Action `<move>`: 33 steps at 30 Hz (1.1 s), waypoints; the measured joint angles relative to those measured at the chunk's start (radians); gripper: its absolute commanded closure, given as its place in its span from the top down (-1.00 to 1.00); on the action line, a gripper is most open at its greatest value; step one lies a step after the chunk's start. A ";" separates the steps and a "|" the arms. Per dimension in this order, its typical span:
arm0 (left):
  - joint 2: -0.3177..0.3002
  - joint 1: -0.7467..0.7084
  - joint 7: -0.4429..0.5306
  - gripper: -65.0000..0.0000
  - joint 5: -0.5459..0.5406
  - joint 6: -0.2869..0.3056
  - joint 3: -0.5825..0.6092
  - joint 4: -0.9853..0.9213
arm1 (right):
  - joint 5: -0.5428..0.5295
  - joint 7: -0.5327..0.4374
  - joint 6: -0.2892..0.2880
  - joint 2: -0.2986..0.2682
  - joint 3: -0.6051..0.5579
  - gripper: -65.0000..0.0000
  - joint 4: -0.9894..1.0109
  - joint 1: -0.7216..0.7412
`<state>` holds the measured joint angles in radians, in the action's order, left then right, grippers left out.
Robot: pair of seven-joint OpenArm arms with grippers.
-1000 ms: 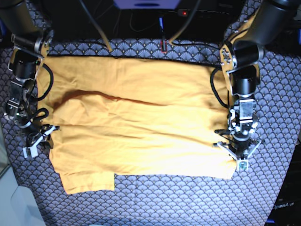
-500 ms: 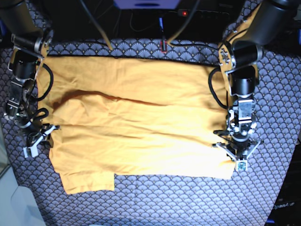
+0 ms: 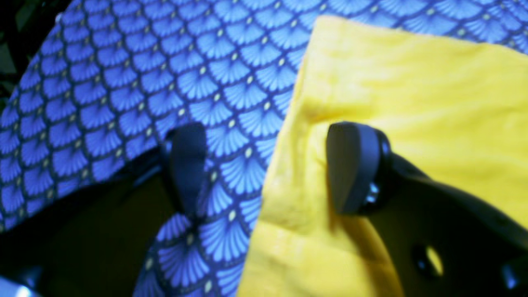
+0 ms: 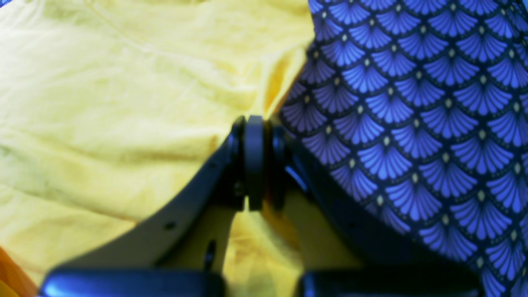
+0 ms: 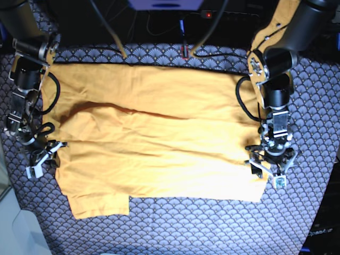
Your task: Fold the T-shirt properly
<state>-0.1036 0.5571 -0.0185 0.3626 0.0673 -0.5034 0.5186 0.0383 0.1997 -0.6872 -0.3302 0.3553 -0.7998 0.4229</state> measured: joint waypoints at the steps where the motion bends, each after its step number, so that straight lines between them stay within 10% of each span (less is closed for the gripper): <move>1: -0.002 0.006 -0.002 0.38 0.000 0.002 0.000 -0.029 | 0.001 0.002 0.000 0.000 0.000 -1.00 0.000 0.000; 8: -0.032 0.059 0.167 0.38 -0.012 -0.001 0.002 -0.206 | 0.003 0.005 0.000 -0.002 0.000 -1.00 0.000 0.000; 21: -0.006 0.075 0.159 0.35 -0.011 -0.008 0.003 -0.229 | 0.003 0.003 0.000 -0.003 0.000 -1.00 0.001 0.001; 33: 0.001 0.075 0.159 -0.87 -0.007 0.014 0.003 -0.229 | 0.003 0.003 0.000 -0.003 -0.002 -1.00 0.001 0.003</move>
<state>-0.1024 0.6323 0.1402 0.3553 0.0818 -0.5003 0.2893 0.0418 0.2028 -0.6872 -0.3332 0.3531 -0.7986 0.4259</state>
